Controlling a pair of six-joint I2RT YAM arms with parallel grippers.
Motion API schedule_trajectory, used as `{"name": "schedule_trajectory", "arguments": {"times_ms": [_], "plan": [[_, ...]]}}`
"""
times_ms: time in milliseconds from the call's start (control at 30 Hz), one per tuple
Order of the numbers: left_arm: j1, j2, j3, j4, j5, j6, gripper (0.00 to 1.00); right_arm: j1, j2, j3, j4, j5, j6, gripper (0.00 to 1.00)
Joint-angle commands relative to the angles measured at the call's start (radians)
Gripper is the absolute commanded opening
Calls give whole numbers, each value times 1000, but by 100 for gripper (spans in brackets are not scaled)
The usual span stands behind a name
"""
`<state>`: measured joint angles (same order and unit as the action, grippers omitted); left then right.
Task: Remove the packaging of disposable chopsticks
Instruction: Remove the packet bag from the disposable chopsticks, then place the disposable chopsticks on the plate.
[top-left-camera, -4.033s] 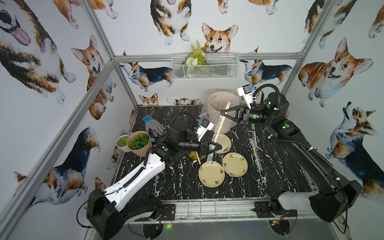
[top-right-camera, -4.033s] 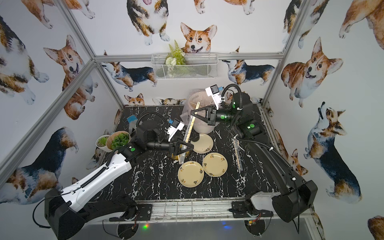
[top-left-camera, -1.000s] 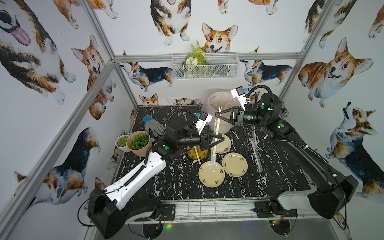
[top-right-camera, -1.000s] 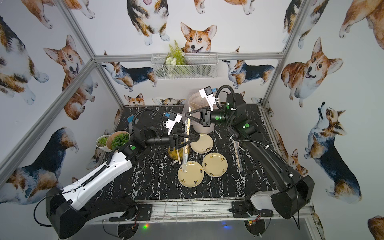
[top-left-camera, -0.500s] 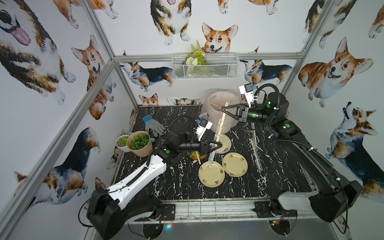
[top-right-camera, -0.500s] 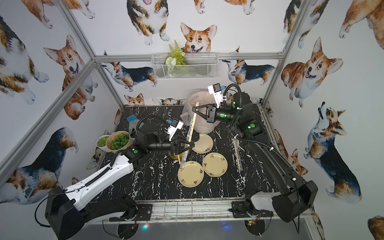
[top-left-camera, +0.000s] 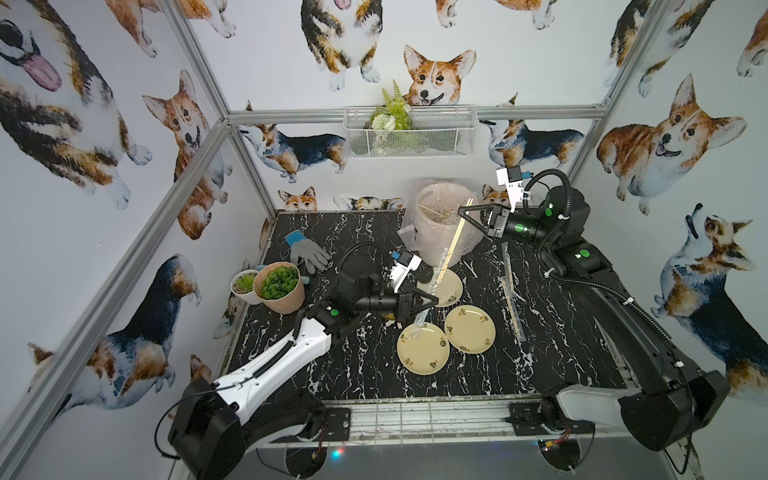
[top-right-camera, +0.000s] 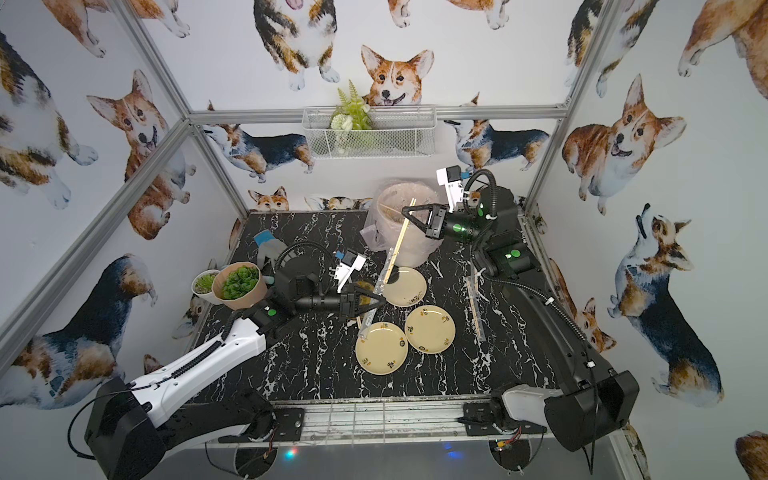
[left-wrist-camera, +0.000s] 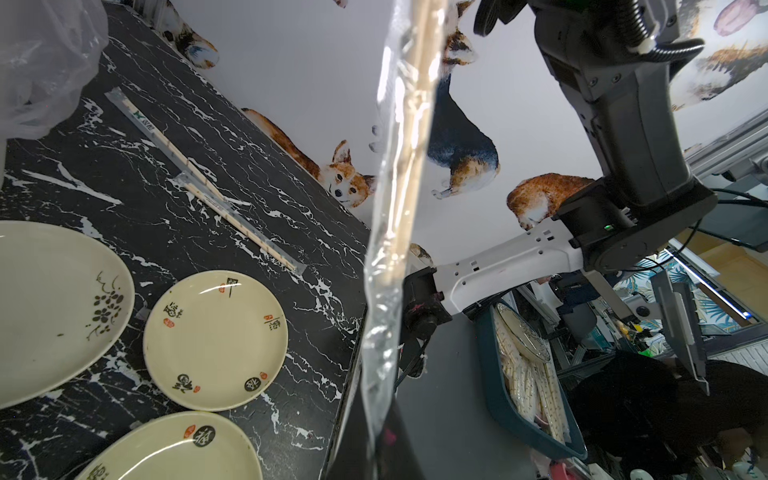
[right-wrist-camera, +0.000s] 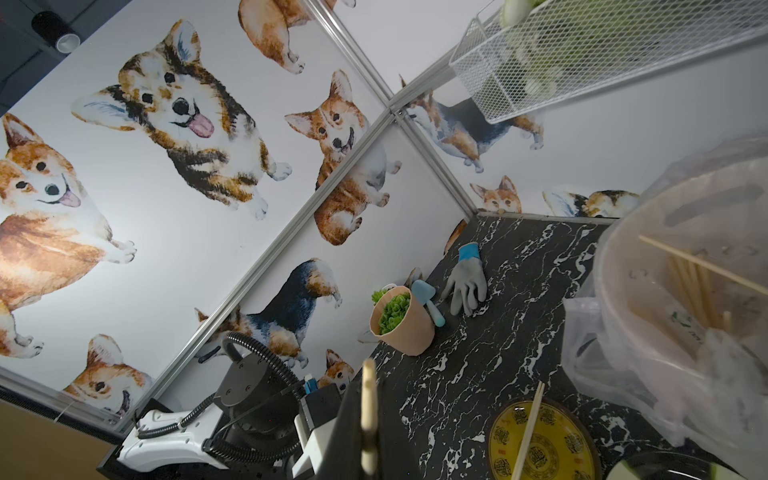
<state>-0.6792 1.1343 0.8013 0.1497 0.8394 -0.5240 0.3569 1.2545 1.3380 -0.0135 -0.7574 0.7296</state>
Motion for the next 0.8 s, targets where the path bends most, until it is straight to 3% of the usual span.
{"name": "schedule_trajectory", "arguments": {"times_ms": [0,333,567,767], "plan": [[0,-18,-16,-8,18,19,0,-59,-30,-27,58,55,66,0],[4,-98,-27,-171,-58,126,0,-203,-115,-109,-18,139,88,0],[11,-168,31,-297,-256,227,0,-261,-189,-314,-5,170,128,0],[12,-203,42,-340,-466,269,0,-249,-148,-531,193,167,261,0]]}}
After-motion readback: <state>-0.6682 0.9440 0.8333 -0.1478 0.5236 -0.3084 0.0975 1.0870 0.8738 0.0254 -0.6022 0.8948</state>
